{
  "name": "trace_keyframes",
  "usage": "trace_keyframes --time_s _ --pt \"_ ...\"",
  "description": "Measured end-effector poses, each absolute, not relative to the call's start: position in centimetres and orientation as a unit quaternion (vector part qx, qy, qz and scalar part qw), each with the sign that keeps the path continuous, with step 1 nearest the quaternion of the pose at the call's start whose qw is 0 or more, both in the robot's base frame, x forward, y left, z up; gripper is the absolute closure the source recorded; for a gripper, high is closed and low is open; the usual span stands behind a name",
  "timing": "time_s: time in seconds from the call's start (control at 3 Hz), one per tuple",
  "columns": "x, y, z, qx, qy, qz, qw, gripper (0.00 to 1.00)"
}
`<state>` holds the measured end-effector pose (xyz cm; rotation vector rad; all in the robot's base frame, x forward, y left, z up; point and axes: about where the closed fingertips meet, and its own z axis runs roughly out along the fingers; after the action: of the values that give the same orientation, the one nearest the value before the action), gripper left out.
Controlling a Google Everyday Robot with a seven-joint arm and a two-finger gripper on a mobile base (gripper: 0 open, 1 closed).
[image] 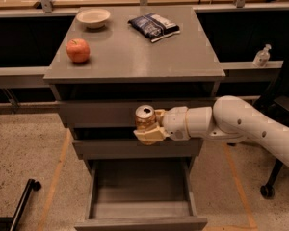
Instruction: Place orange can into bottom drawer
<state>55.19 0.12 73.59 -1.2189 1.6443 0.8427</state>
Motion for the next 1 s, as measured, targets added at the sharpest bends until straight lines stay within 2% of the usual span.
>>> trace_keyframes --time_s 1.0 --pt "54.9 3.1 71.9 -0.551 0.632 0.318 0.443 1.0"
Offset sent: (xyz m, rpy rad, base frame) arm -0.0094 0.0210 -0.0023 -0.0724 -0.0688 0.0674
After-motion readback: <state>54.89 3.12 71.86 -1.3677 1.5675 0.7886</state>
